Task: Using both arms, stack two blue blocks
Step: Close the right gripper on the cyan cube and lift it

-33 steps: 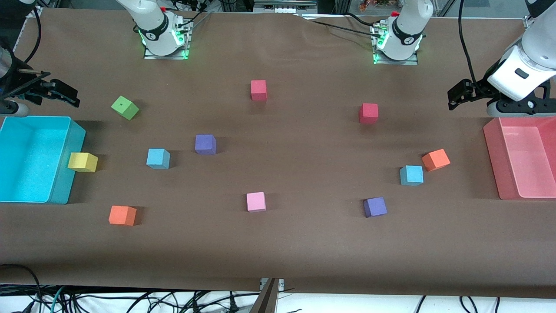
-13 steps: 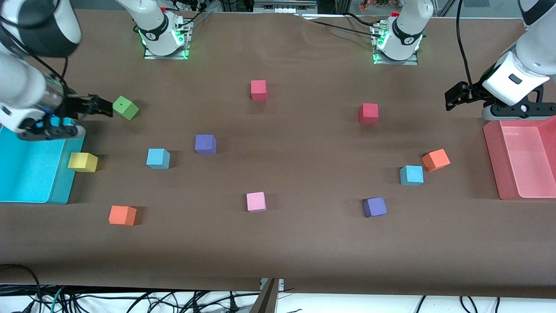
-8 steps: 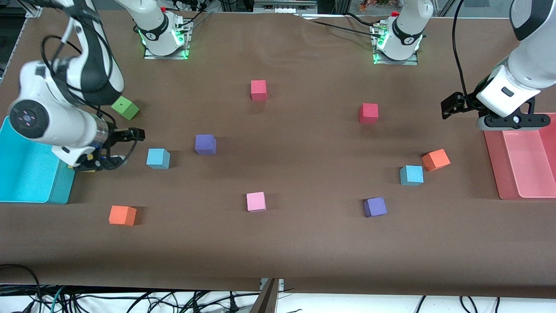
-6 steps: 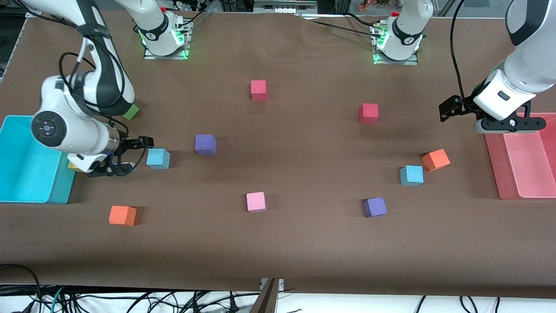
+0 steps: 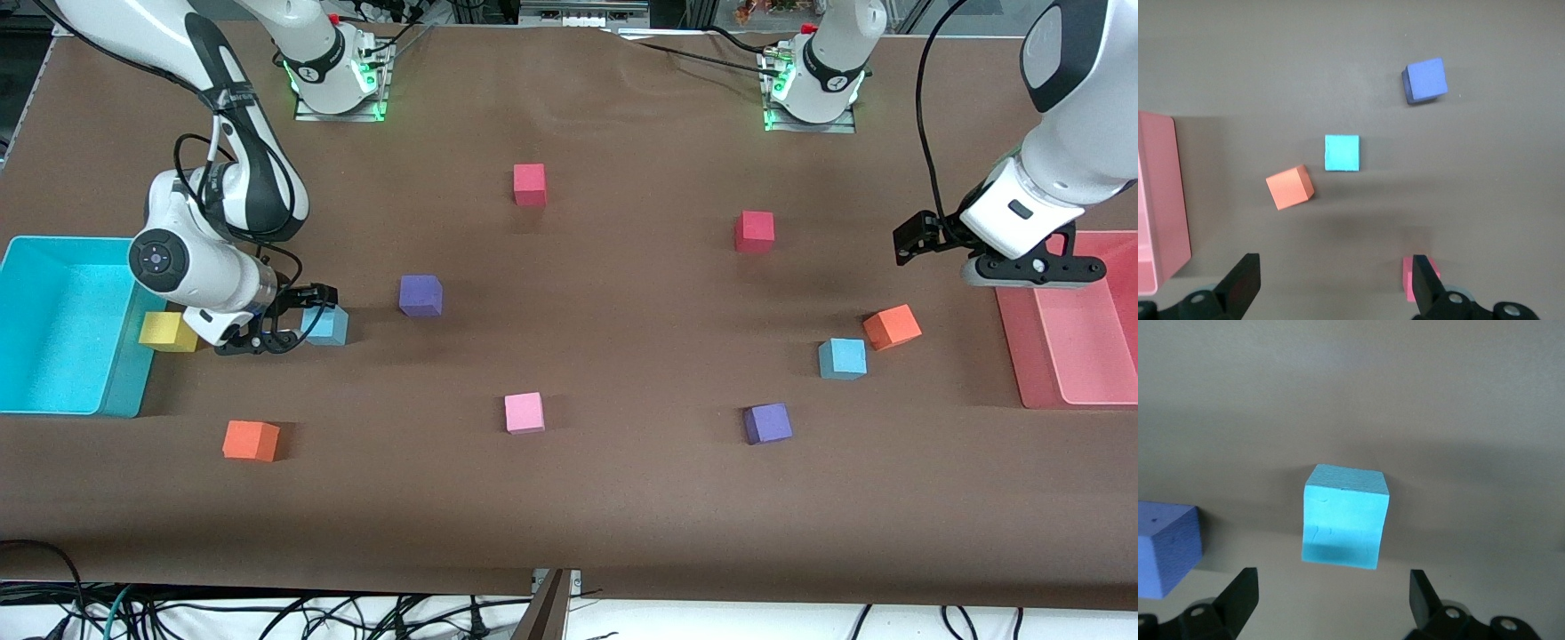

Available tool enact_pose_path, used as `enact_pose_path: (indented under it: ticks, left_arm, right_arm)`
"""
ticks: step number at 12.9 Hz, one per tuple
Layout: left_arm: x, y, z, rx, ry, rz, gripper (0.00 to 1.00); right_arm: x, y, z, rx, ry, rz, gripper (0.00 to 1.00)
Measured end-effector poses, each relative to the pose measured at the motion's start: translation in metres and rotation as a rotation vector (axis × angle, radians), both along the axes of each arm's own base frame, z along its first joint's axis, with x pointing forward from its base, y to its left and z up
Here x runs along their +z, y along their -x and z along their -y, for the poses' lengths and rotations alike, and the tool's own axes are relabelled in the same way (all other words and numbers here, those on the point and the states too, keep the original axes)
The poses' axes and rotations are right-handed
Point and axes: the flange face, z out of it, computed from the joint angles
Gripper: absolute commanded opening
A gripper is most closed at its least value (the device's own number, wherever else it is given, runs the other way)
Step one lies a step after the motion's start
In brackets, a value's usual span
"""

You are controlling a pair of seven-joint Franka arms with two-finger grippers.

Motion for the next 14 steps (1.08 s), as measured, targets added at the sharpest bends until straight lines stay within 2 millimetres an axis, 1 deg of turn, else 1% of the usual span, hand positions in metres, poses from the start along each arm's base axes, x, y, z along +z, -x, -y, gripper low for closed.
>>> enact_pose_path:
  ticks: [3,4,7,8,9,11,12,14]
  left_arm:
    - [-0.016,-0.005,-0.014,0.002,0.025,-0.007,1.0]
    - [-0.018,-0.006,-0.016,0.005,0.031,-0.01,1.0]
    - [-0.017,-0.002,-0.016,0.011,0.032,-0.032,1.0]
    - [-0.013,0.002,-0.016,0.016,0.03,-0.043,1.0]
    - [-0.006,0.007,-0.014,0.021,0.028,-0.052,1.0]
    - [0.009,0.018,-0.009,0.034,0.023,-0.069,1.0]
    - [0.017,0.023,-0.009,0.038,0.021,-0.081,1.0]
    - [0.028,0.027,-0.013,0.046,0.02,-0.088,1.0]
  right_arm:
    - [-0.02,-0.001,0.0,-0.001,0.001,0.002,1.0]
    - [-0.025,-0.001,0.0,-0.001,0.002,-0.001,1.0]
    - [-0.034,-0.001,0.0,-0.001,0.003,-0.004,1.0]
    - [-0.039,-0.001,0.0,-0.001,0.003,-0.004,1.0]
    - [-0.045,-0.001,0.0,-0.001,0.004,-0.009,0.96]
    - [-0.054,0.0,0.0,-0.001,0.005,-0.015,0.26]
    - [-0.055,0.0,0.0,-0.001,0.005,-0.017,0.0]
    - [-0.055,0.0,-0.002,0.003,0.005,-0.017,0.0]
